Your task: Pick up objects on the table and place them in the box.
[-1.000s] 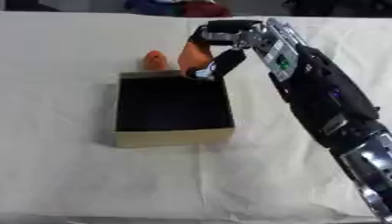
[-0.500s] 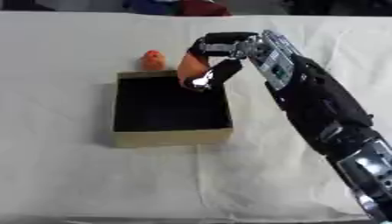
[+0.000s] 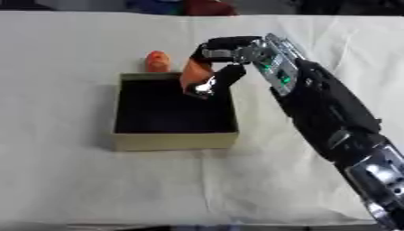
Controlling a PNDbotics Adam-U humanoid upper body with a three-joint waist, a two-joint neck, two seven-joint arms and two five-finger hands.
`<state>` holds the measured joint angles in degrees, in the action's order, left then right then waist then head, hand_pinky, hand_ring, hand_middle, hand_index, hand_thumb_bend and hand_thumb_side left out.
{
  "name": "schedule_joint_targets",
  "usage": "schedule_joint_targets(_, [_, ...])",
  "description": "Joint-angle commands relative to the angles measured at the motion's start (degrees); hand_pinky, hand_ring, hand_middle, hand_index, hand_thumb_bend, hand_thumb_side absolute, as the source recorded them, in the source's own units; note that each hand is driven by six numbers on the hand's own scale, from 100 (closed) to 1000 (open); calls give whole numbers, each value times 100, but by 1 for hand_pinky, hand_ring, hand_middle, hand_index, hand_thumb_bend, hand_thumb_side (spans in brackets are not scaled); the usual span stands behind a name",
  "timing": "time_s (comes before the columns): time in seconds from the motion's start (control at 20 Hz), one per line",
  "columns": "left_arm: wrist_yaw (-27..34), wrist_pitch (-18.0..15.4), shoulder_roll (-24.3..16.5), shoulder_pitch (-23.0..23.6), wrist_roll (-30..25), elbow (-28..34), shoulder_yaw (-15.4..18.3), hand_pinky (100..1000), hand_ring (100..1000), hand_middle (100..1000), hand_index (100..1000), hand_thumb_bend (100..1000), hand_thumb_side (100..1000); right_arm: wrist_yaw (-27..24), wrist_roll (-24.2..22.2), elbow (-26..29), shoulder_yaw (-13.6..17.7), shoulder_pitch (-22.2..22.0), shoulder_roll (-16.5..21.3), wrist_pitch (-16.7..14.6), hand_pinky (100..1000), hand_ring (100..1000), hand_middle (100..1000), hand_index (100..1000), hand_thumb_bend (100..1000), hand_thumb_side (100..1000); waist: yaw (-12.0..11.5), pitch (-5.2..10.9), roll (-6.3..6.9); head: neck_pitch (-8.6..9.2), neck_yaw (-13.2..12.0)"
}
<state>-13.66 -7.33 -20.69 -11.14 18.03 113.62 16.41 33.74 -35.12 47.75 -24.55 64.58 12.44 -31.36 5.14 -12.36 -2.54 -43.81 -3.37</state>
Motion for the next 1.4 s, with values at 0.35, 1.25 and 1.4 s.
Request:
schedule_joint_targets(0.35, [-21, 42, -87, 5, 28, 98, 38, 763, 557, 647, 765, 100, 833, 307, -349, 383, 375, 504, 593, -1563, 685, 687, 510, 602, 100, 637, 41, 210, -37, -30, -89])
schedule_joint_targets(1.25, [1, 78, -99, 48, 15, 98, 24, 762, 557, 647, 764, 100, 833, -1082, -1395, 534, 284, 716, 625, -1387, 655, 595, 493, 583, 100, 744, 84, 321, -84, -30, -24])
schedule_joint_targets(1.4, [4, 94, -98, 56, -4, 98, 12, 761, 557, 647, 764, 100, 834, -1243, -1506, 506, 206, 733, 505, -1455, 642, 579, 487, 576, 100, 751, 85, 343, -82, -30, -4])
